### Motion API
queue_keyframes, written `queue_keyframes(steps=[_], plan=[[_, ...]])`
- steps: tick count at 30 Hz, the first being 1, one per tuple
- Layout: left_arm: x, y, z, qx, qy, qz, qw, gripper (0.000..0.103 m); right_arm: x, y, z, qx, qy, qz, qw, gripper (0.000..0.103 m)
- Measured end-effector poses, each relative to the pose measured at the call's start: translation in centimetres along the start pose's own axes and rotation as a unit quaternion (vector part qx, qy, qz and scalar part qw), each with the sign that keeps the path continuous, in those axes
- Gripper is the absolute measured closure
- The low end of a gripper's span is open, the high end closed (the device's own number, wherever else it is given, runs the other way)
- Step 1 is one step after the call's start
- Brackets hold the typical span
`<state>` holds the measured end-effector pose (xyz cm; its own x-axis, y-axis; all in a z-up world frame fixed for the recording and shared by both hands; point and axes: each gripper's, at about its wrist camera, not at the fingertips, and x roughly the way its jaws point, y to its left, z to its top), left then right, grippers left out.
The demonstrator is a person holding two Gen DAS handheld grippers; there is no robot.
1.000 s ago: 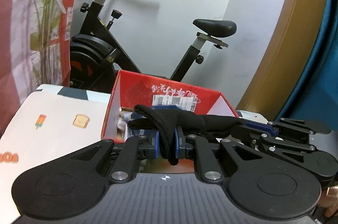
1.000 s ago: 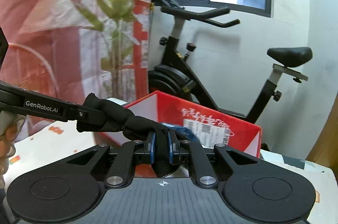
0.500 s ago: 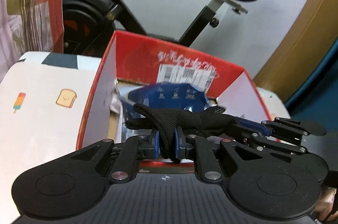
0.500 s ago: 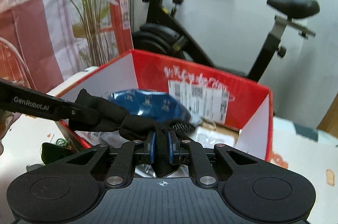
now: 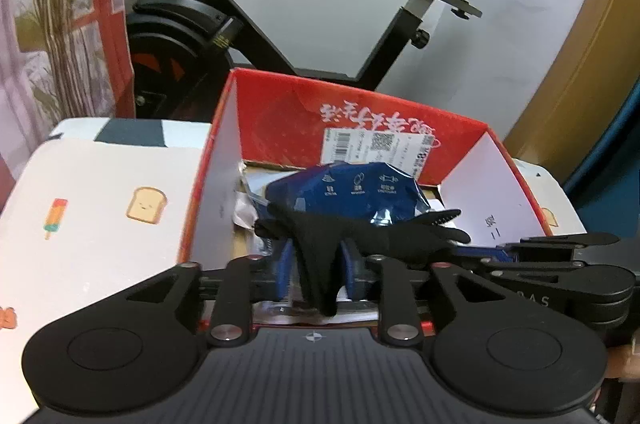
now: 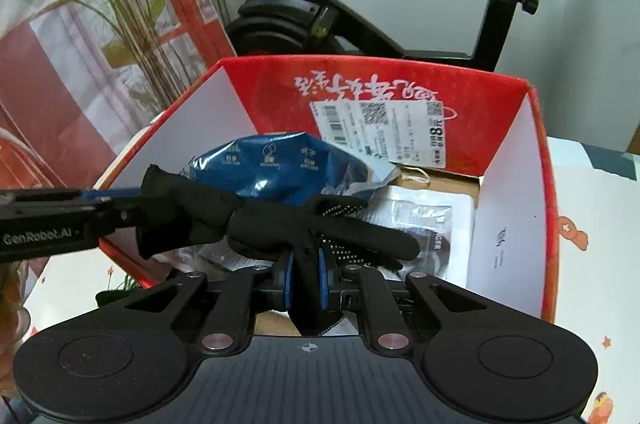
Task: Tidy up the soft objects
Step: 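Lift the black glove and carry it over the strawberry box, then lower the black glove into the box and open both grippers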
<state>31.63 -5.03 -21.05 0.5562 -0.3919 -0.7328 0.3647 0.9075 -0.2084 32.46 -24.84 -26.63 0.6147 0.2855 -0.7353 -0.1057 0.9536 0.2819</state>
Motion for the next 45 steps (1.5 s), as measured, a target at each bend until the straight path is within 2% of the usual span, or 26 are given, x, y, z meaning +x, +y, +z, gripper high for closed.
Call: queue_keyframes(steps=[4,8,13,15,18,20,23,26,28,31,32,35,37,39,40,42,44,45], plan=[[-0.7,0.3,0.2,-0.001,-0.013,0.009,0.9999,0.064,-0.5,0.4,0.0,0.001,0.011,0.014,1.0,0.091],[-1.2,0.5,0.5,-0.004,-0.022,0.02,0.9996,0.064,-1.4,0.5,0.1,0.015,0.004,0.036,0.999,0.09],[-1.4,0.2,0.7,-0.006,-0.029,0.023,0.9993,0.064,-0.8,1.2,0.7,0.018,0.01,0.039,0.999,0.09],[-1.6,-0.2,0.6,0.004,-0.032,0.026,0.9992,0.064,0.0,1.1,0.7,0.038,0.017,0.044,0.998,0.09],[-1.7,-0.3,0.5,0.009,-0.034,0.029,0.9989,0.064,1.2,0.0,0.7,0.114,0.015,0.058,0.992,0.09],[-1.8,-0.2,0.4,0.005,-0.034,0.03,0.999,0.064,1.7,0.0,0.6,0.127,0.014,0.052,0.99,0.09],[-2.2,0.0,0.3,0.006,-0.037,0.032,0.9988,0.064,1.9,0.3,0.5,0.112,0.013,0.039,0.993,0.09],[-2.5,0.1,0.3,0.007,-0.039,0.033,0.9987,0.063,1.5,0.6,0.6,0.098,0.008,0.027,0.995,0.085],[-2.6,0.2,0.3,0.006,-0.041,0.035,0.9985,0.06,0.9,0.9,0.7,0.082,0.001,0.014,0.997,0.078],[-3.2,0.1,0.2,0.01,-0.048,0.035,0.9982,0.051,-0.3,1.4,0.8,0.05,-0.013,-0.005,0.999,0.076],[-3.4,0.0,0.1,0.014,-0.051,0.036,0.9979,0.05,-0.7,1.6,0.9,0.042,-0.017,-0.009,0.999,0.071],[-4.1,-0.2,-0.1,0.028,-0.058,0.04,0.9971,0.036,-2.1,1.9,0.9,0.029,-0.036,-0.02,0.999,0.049],[-4.6,-0.3,-0.3,0.035,-0.063,0.044,0.9964,0.025,-2.9,2.2,0.9,0.022,-0.049,-0.027,0.998,0.042],[-5.3,-0.2,-0.5,0.038,-0.071,0.048,0.9956,0.018,-3.5,2.7,0.7,0.008,-0.058,-0.044,0.997,0.026],[-5.5,-0.2,-0.5,0.038,-0.074,0.051,0.9952,0.014,-3.9,3.0,0.6,0.001,-0.064,-0.053,0.997,0.022],[-6.1,-0.1,-0.7,0.036,-0.081,0.059,0.9943,0.011,-4.4,3.3,0.3,-0.003,-0.075,-0.058,0.995,0.008],[-6.7,-0.1,-0.9,0.039,-0.087,0.062,0.9935,0.006,-4.8,3.4,0.1,0.0,-0.082,-0.057,0.995,0.0],[-7.0,0.0,-1.0,0.042,-0.089,0.065,0.993,0.003,-4.9,3.4,-0.1,0.002,-0.086,-0.056,0.995,0.0]])
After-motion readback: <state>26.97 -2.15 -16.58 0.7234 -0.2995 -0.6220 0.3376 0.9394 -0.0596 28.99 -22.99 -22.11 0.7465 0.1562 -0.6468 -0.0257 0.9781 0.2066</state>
